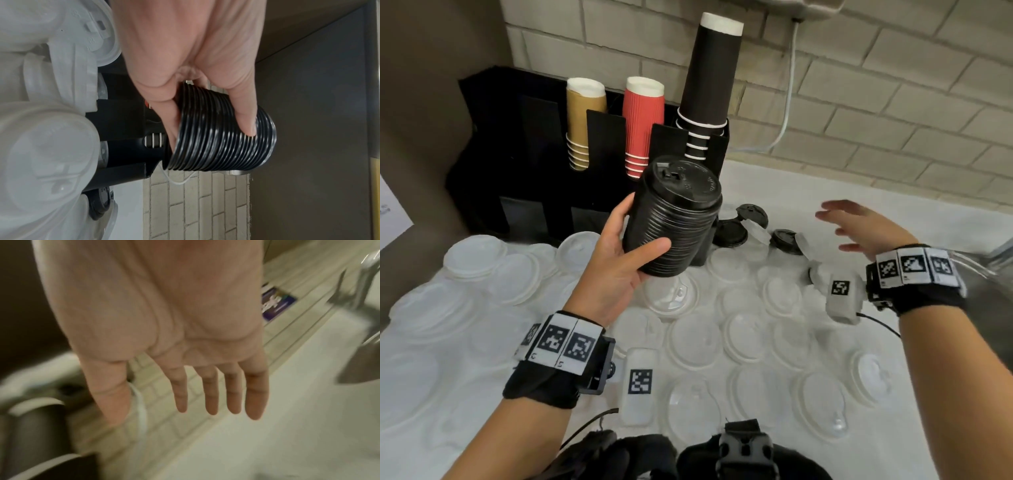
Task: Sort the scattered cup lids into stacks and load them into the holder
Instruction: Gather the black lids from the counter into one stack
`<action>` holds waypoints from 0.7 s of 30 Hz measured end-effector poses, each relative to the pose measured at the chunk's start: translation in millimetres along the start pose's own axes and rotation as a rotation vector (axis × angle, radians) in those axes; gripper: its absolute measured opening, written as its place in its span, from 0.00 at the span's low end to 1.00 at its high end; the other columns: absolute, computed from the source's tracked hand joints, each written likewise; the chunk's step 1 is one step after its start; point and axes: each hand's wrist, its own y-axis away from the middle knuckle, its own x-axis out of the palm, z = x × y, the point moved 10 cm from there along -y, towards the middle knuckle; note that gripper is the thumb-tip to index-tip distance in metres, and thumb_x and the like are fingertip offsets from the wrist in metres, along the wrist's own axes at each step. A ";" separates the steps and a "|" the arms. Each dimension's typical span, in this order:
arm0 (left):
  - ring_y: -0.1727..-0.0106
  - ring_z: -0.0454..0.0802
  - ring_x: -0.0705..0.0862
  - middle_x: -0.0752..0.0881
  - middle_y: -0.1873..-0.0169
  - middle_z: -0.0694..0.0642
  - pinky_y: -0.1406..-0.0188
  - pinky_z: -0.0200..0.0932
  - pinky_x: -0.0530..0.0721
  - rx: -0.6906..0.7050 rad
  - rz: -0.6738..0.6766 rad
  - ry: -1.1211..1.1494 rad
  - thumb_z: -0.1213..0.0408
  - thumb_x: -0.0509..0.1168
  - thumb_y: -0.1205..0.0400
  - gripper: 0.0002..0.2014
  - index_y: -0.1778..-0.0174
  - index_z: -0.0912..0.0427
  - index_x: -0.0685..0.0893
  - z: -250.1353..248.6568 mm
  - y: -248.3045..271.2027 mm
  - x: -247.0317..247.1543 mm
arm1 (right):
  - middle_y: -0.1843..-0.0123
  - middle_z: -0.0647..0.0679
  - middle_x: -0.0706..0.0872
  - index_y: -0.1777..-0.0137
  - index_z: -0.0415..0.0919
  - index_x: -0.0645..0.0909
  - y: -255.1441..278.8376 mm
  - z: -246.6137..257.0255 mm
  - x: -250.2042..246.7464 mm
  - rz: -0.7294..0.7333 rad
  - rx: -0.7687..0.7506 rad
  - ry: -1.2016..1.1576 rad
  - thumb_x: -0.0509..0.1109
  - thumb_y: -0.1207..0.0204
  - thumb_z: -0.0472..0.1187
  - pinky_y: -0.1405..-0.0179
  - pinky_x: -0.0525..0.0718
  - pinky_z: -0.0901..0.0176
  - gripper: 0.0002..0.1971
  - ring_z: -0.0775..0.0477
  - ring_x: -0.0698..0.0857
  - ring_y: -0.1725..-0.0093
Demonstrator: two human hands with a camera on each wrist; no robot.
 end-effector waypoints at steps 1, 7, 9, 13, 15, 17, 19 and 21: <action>0.32 0.49 0.83 0.83 0.32 0.53 0.47 0.42 0.86 0.003 0.000 0.001 0.69 0.72 0.29 0.40 0.20 0.48 0.67 0.1 -1.0 -0.4 | 0.28 0.51 0.76 0.30 0.53 0.74 -7.2 -28.8 -3.1 0.021 0.099 0.118 0.70 0.24 0.53 0.37 0.77 0.47 0.23 0.44 0.74 0.31; 0.34 0.48 0.84 0.86 0.35 0.49 0.49 0.41 0.87 0.018 0.013 -0.008 0.68 0.72 0.29 0.36 0.25 0.43 0.72 0.3 -5.9 0.4 | 0.24 0.40 0.73 0.22 0.49 0.66 -18.8 -108.5 11.5 0.113 0.287 0.697 0.71 0.26 0.56 0.35 0.74 0.48 0.34 0.36 0.74 0.28; 0.34 0.48 0.85 0.86 0.36 0.49 0.49 0.41 0.87 0.015 0.020 -0.005 0.65 0.75 0.33 0.38 0.26 0.43 0.72 0.4 -6.0 2.4 | 0.26 0.39 0.73 0.23 0.50 0.65 -20.6 -109.5 16.4 0.081 0.271 0.749 0.75 0.30 0.56 0.38 0.76 0.49 0.37 0.35 0.77 0.31; 0.35 0.48 0.85 0.87 0.37 0.48 0.49 0.42 0.87 0.008 0.028 -0.013 0.65 0.75 0.33 0.38 0.26 0.43 0.72 0.6 -6.4 3.3 | 0.31 0.40 0.75 0.26 0.50 0.67 -27.5 -99.0 19.8 0.072 0.212 0.815 0.78 0.33 0.53 0.41 0.79 0.50 0.37 0.36 0.79 0.35; 0.35 0.48 0.85 0.86 0.36 0.49 0.49 0.42 0.87 0.008 0.018 -0.012 0.64 0.75 0.34 0.39 0.25 0.44 0.72 0.2 -6.4 1.2 | 0.32 0.42 0.76 0.26 0.54 0.65 -32.5 -91.7 17.7 0.121 0.183 0.725 0.78 0.34 0.51 0.38 0.79 0.48 0.37 0.38 0.80 0.38; 0.34 0.48 0.85 0.85 0.35 0.49 0.49 0.42 0.87 0.006 0.008 -0.008 0.63 0.76 0.35 0.41 0.24 0.44 0.71 0.3 -6.6 -0.7 | 0.32 0.48 0.75 0.25 0.60 0.63 -35.0 -79.2 16.4 0.213 0.133 0.562 0.79 0.34 0.51 0.37 0.77 0.48 0.39 0.42 0.77 0.36; 0.34 0.48 0.85 0.85 0.35 0.50 0.48 0.42 0.87 0.004 0.011 -0.008 0.64 0.75 0.33 0.39 0.25 0.44 0.71 1.4 -6.6 -0.3 | 0.31 0.54 0.73 0.24 0.65 0.60 -32.0 -70.5 17.0 0.312 0.134 0.491 0.80 0.36 0.53 0.36 0.76 0.47 0.43 0.44 0.74 0.31; 0.34 0.49 0.85 0.86 0.35 0.49 0.49 0.42 0.87 0.000 0.022 -0.010 0.63 0.76 0.33 0.38 0.26 0.43 0.72 2.8 -6.3 1.7 | 0.28 0.53 0.72 0.22 0.65 0.58 -31.2 -73.8 16.7 0.339 0.185 0.569 0.79 0.34 0.54 0.33 0.74 0.46 0.44 0.43 0.71 0.26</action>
